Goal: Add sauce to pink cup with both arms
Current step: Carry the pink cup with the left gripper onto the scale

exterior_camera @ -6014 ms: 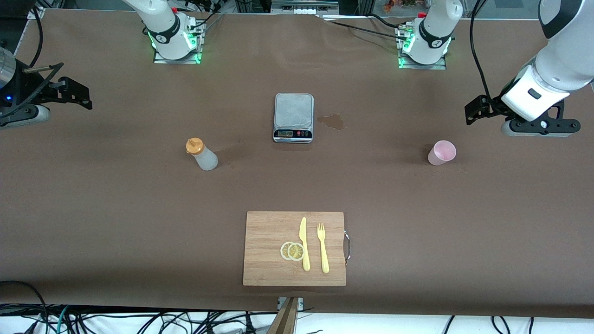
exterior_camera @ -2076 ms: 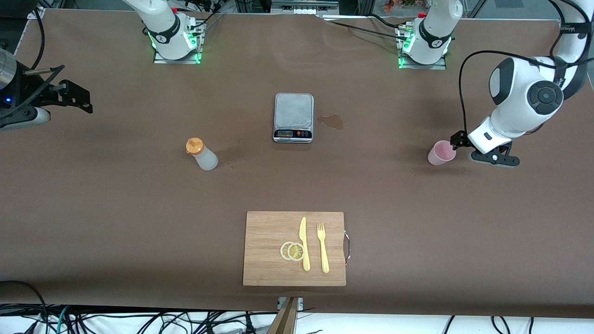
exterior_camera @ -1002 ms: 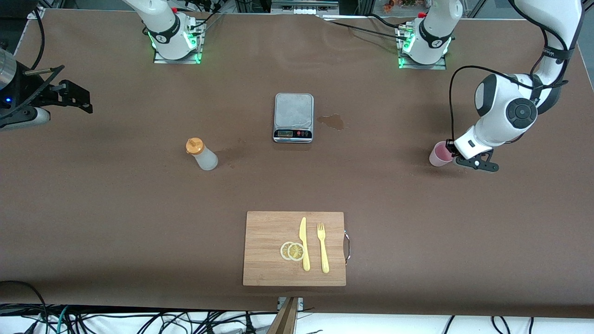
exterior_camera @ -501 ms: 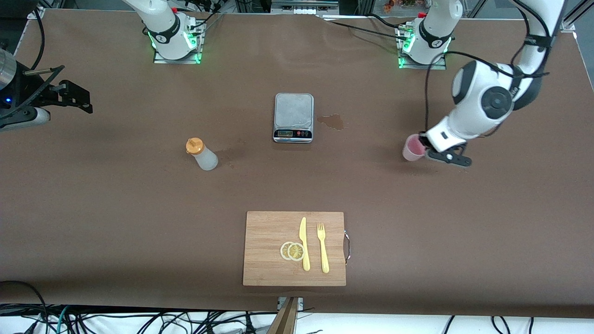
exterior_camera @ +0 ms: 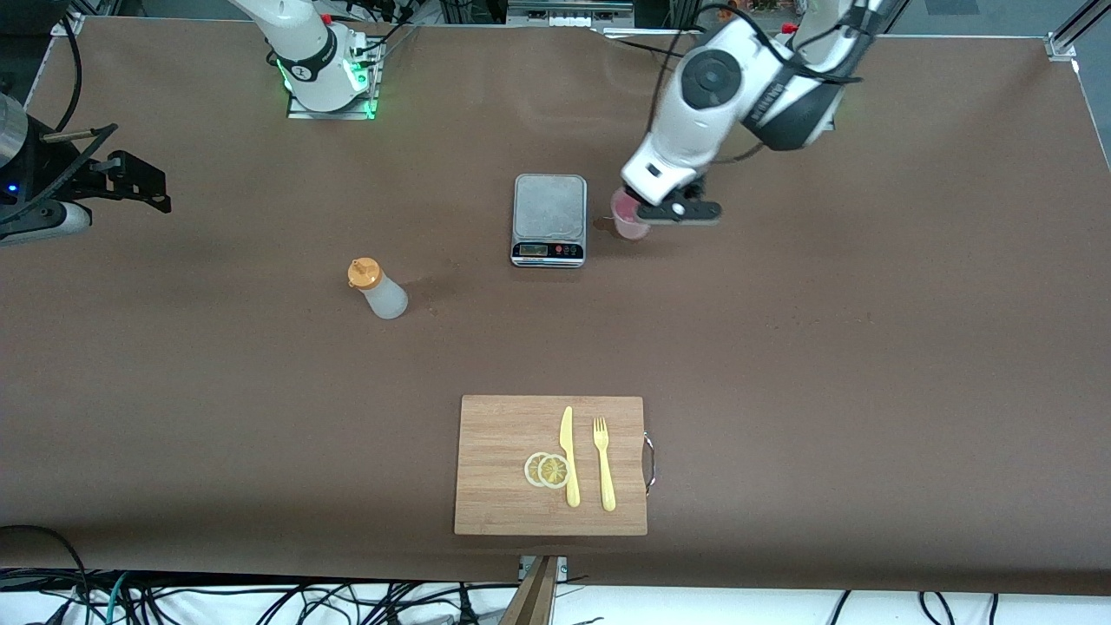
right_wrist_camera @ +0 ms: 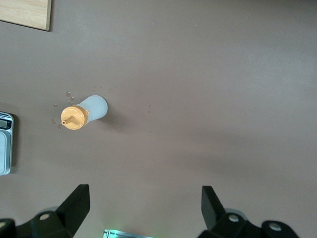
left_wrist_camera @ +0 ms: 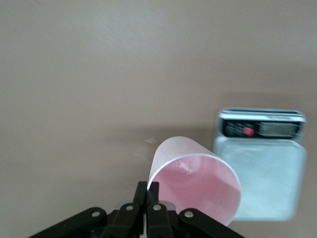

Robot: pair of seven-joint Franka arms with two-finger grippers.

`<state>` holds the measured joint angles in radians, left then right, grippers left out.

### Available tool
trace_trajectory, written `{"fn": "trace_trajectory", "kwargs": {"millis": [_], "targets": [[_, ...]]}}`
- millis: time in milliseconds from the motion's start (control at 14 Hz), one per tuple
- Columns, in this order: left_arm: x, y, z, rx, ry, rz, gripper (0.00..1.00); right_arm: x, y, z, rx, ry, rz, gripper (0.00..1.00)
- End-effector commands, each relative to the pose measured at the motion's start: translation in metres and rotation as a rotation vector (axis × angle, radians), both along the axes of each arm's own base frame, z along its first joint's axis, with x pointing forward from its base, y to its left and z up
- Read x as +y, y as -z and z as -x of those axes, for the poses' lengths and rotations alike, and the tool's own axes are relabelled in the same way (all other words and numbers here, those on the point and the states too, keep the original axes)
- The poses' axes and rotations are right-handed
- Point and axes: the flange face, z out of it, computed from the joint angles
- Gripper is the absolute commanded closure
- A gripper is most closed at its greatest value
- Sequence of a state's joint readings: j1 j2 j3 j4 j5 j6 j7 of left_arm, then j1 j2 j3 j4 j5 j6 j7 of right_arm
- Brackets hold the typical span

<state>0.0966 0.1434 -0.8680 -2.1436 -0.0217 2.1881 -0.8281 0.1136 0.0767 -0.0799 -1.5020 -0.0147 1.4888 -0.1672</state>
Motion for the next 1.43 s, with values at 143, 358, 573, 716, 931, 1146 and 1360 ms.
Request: {"fn": "trace_trajectory", "kwargs": {"millis": [143, 358, 573, 716, 931, 1146, 1360], "targets": [[-0.067, 0.043, 0.023, 0.063, -0.023, 0.115, 1.0, -0.005, 0.0, -0.001, 0.012, 0.002, -0.009, 0.0], [-0.075, 0.063, 0.02, 0.045, -0.002, 0.094, 1.0, -0.006, 0.001, -0.001, 0.013, 0.003, -0.009, 0.0], [-0.099, 0.063, 0.016, 0.063, -0.075, 0.113, 1.0, -0.006, 0.001, -0.001, 0.013, 0.003, -0.008, 0.0], [-0.098, 0.066, 0.012, 0.058, -0.094, 0.098, 0.01, -0.006, 0.001, -0.001, 0.013, 0.003, -0.008, 0.0], [-0.093, 0.064, 0.013, 0.062, -0.086, 0.056, 0.0, -0.006, 0.001, -0.001, 0.013, 0.003, -0.008, 0.0], [-0.076, 0.008, -0.004, 0.044, -0.091, -0.066, 0.0, -0.006, 0.001, -0.001, 0.013, 0.003, -0.008, 0.0], [-0.056, -0.067, -0.044, 0.085, -0.103, -0.152, 0.0, -0.006, 0.001, -0.001, 0.013, 0.003, -0.008, 0.0]]}}
